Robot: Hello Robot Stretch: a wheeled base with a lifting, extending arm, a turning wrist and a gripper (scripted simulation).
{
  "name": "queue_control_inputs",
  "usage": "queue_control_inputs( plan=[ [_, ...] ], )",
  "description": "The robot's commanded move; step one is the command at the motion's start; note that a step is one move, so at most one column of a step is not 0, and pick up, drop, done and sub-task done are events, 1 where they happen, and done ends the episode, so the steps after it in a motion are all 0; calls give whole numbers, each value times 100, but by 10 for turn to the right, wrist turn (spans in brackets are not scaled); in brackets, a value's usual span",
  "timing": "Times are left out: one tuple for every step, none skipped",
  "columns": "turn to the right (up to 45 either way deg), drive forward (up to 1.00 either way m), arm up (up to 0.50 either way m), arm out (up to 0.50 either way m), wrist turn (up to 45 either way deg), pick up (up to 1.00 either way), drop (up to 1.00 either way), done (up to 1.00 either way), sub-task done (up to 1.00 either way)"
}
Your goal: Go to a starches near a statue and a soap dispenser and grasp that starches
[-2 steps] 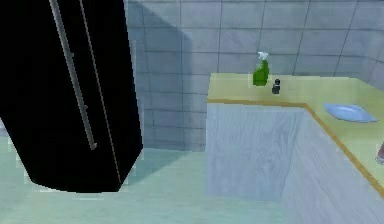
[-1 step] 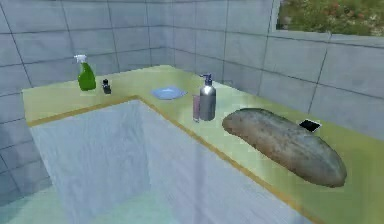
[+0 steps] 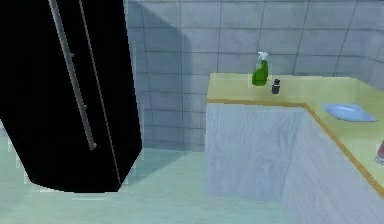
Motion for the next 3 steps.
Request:
queue_control_inputs(
  plan=[
    [-180, 0, 0, 0, 0, 0, 0, 0, 0],
    [0, 0, 50, 0, 0, 0, 0, 0, 0],
    [0, 0, 38, 0, 0, 0, 0, 0, 0]
  ],
)
